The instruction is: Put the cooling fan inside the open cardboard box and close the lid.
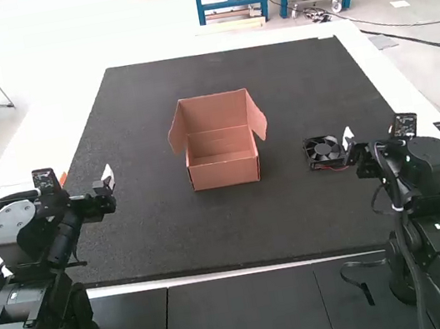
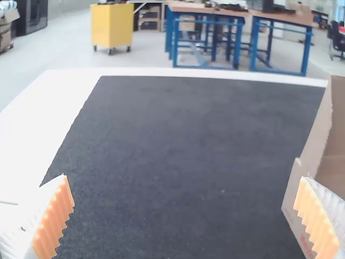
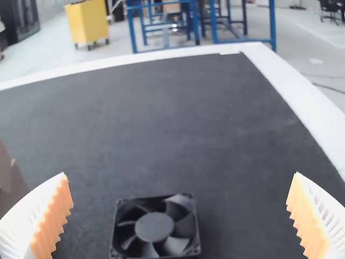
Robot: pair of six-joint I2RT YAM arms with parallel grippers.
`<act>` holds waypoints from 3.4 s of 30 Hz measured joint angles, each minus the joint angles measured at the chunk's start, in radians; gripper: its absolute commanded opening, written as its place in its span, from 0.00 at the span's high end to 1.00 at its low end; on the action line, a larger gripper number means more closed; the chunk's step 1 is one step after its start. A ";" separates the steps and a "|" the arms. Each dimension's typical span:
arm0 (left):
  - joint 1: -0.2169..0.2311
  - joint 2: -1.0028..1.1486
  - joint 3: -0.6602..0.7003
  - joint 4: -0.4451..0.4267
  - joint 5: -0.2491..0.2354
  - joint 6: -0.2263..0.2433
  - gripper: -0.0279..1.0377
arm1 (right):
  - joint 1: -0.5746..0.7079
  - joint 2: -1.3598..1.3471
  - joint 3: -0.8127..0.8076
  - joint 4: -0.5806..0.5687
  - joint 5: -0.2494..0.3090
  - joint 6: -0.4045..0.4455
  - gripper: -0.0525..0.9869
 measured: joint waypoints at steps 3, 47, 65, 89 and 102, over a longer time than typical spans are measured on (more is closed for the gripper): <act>0.000 0.000 0.000 0.000 0.000 0.000 0.07 | 0.000 0.000 0.000 0.000 0.000 0.000 0.08; -0.007 0.347 0.211 0.157 -0.004 -0.053 0.09 | 0.000 0.254 0.153 0.213 0.014 0.080 0.08; 0.004 0.932 0.736 -0.122 0.037 -0.163 0.15 | -0.034 0.993 0.866 -0.256 -0.010 0.174 0.07; -0.032 1.004 0.756 -0.174 0.365 -0.188 0.10 | -0.097 1.164 0.851 -0.453 0.048 -0.015 0.08; -0.033 1.004 0.756 -0.269 0.465 -0.132 0.10 | -0.097 1.380 0.837 -0.420 -0.007 -0.023 0.08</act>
